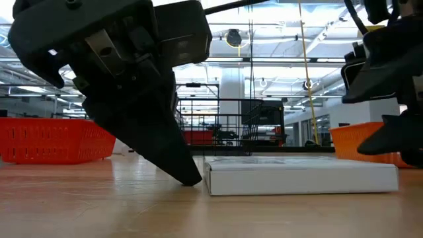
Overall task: Pick and place items into bin
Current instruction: Put the card reader box into the orange bin
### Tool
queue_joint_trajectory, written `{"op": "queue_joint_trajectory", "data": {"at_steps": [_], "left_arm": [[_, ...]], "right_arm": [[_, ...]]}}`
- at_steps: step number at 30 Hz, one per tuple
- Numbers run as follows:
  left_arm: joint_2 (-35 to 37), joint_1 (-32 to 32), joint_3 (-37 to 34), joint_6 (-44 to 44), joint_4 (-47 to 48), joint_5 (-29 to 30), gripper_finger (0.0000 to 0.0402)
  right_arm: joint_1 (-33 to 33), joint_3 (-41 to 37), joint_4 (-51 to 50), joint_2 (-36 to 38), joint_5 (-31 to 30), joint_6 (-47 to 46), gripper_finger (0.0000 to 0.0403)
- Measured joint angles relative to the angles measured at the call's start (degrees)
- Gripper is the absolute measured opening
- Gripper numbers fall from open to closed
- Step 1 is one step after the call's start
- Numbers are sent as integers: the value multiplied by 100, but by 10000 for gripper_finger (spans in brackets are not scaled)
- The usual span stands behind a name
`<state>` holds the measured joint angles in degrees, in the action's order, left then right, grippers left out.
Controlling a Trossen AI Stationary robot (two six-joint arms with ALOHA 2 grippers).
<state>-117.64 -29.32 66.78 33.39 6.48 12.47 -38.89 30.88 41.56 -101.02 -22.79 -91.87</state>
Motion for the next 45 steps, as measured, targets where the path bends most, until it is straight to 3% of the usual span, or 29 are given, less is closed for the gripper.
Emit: {"op": "queue_joint_trajectory", "data": {"at_steps": [11,18,37,45], "left_arm": [[142,-57,-15,-142,-142,421,6],[397,-66,-15,-175,-309,787,5],[-9,272,19,-76,-891,-171,7],[-70,228,28,139,-720,-114,6]], "right_arm": [[-105,-12,-215,-27,179,-49,201],[-196,-10,-449,-38,635,-727,201],[-15,-12,-632,-42,835,-888,201],[49,-12,-630,-43,849,-909,201]]}}
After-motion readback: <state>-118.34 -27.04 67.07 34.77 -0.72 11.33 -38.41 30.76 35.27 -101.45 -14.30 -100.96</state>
